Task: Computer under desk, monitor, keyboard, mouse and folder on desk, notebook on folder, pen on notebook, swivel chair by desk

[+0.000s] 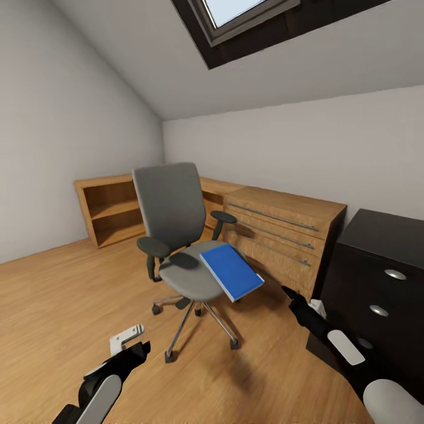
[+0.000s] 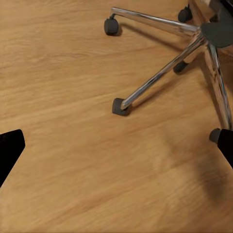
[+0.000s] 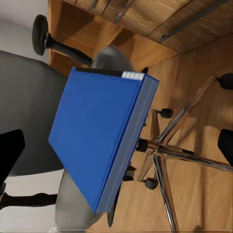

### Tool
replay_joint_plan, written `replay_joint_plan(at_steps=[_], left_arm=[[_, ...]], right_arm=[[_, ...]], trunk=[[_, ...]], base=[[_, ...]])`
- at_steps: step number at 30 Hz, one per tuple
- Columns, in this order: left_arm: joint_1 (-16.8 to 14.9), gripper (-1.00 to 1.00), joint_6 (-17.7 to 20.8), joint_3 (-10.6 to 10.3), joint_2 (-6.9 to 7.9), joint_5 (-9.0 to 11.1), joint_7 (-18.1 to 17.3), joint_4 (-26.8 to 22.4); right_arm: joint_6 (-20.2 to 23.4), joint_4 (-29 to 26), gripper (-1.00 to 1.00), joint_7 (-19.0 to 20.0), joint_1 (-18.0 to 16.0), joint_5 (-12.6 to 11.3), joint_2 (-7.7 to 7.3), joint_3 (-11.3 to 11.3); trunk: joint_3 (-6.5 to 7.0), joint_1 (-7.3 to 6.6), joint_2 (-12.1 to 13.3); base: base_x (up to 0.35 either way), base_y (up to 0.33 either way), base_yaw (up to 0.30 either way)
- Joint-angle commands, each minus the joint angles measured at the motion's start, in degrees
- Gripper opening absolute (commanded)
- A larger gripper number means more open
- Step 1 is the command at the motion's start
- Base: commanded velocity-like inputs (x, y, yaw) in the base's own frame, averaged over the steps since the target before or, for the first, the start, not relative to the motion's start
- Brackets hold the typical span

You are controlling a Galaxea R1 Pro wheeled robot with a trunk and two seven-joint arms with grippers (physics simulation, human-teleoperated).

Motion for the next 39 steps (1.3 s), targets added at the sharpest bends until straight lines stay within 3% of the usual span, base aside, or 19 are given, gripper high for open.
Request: replay_joint_plan(at_steps=[1, 10, 23, 34, 39], left_arm=[[-0.1, 1.0, 0.1, -0.3, 0.06, 0.3, 0.5, -0.1], [0.0, 1.0, 0.0, -2.7, 0.1, 0.3, 0.4, -0.1], [0.0, 1.0, -0.1, -5.5, 0.15, 0.3, 0.4, -1.0], [0.0, 1.0, -0.1, -6.0, 0.08, 0.4, 0.4, -1.3], [0.0, 1.0, 0.1, -6.0, 0.1, 0.5, 0.4, -1.1]], right_arm=[[0.2, 0.6, 1.0, 0.3, 0.0, -0.5, -0.07, 0.3], [1.5, 2.2, 1.0, 4.4, 0.0, -0.6, -0.3, 0.1], [2.0, 4.4, 1.0, 5.8, 0.0, -0.5, -0.41, 0.0], [1.8, 4.7, 1.0, 5.8, 0.0, -0.3, -0.4, 0.0], [1.7, 4.4, 1.0, 7.7, 0.0, -0.1, -0.3, 0.2]], trunk=[[-0.24, 0.21, -0.4], [-1.86, 2.19, -4.1], [-4.74, 2.54, -4.3], [-7.17, 2.82, -4.4], [-7.17, 2.82, -4.4]], base=[[0.0, 0.0, 0.0], [0.0, 0.0, 0.0], [0.0, 0.0, 0.0], [0.0, 0.0, 0.0], [0.0, 0.0, 0.0]])
